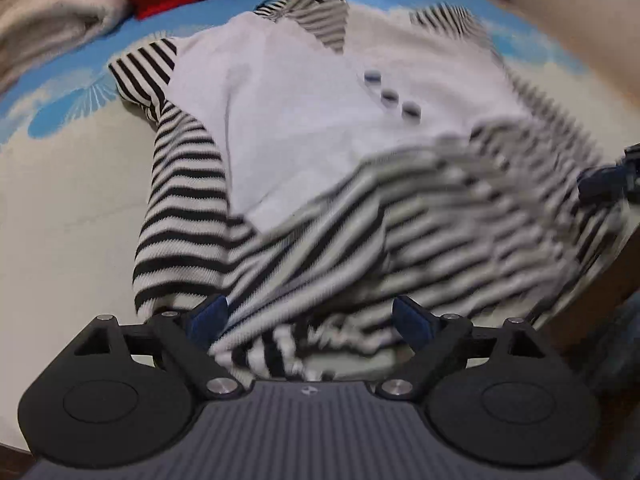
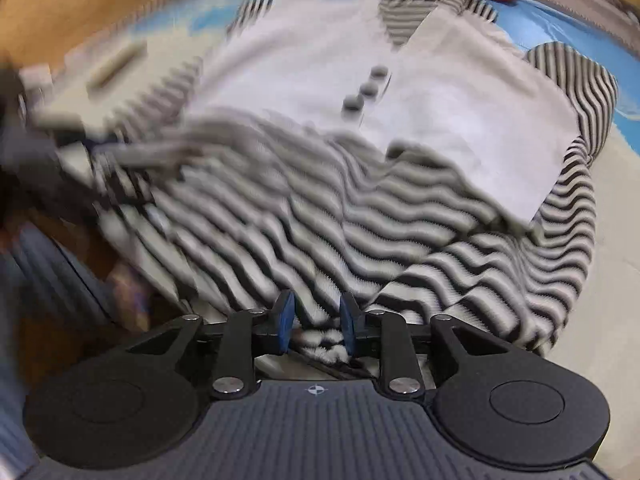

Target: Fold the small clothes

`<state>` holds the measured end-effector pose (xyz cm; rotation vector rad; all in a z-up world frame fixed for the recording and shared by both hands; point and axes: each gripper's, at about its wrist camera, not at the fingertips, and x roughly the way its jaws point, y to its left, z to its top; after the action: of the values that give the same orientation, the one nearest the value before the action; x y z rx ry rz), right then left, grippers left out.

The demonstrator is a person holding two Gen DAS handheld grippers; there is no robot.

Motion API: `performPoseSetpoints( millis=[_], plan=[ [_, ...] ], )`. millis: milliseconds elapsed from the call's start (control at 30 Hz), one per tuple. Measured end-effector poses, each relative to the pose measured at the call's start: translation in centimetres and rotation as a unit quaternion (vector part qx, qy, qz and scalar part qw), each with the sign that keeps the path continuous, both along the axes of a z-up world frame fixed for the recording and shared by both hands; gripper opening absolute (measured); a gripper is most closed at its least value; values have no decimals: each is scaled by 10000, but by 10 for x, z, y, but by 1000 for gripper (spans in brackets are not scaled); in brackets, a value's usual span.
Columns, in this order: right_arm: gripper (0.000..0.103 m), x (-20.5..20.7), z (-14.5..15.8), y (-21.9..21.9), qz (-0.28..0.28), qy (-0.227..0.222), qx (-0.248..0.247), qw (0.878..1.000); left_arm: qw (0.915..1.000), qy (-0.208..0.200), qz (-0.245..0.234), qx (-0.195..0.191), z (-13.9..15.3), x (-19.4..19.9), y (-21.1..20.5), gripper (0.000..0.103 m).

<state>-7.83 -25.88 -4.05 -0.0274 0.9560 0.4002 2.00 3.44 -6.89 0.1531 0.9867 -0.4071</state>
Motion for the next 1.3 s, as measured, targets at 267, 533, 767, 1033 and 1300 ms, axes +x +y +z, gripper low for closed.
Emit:
performPoseSetpoints(
  millis=[267, 533, 767, 1033, 1300],
  plan=[
    [74, 86, 81, -184, -3164, -1919, 1894, 9095, 9767, -502, 1595, -1345, 60, 82, 38, 97],
    [75, 208, -10, -293, -5103, -752, 3377, 7874, 9253, -34, 3232, -1984, 15, 154, 76, 97],
    [4, 258, -36, -271, -4916, -696, 3648, 7877, 9245, 65, 3452, -1615, 13, 171, 81, 97],
    [1, 225, 37, -42, -860, -1187, 1632, 9757, 9124, -207, 3601, -1933, 36, 167, 100, 97],
    [53, 172, 38, -31, -706, -1104, 1729, 9762, 9070, -279, 3712, -1970, 42, 161, 117, 97]
  ],
)
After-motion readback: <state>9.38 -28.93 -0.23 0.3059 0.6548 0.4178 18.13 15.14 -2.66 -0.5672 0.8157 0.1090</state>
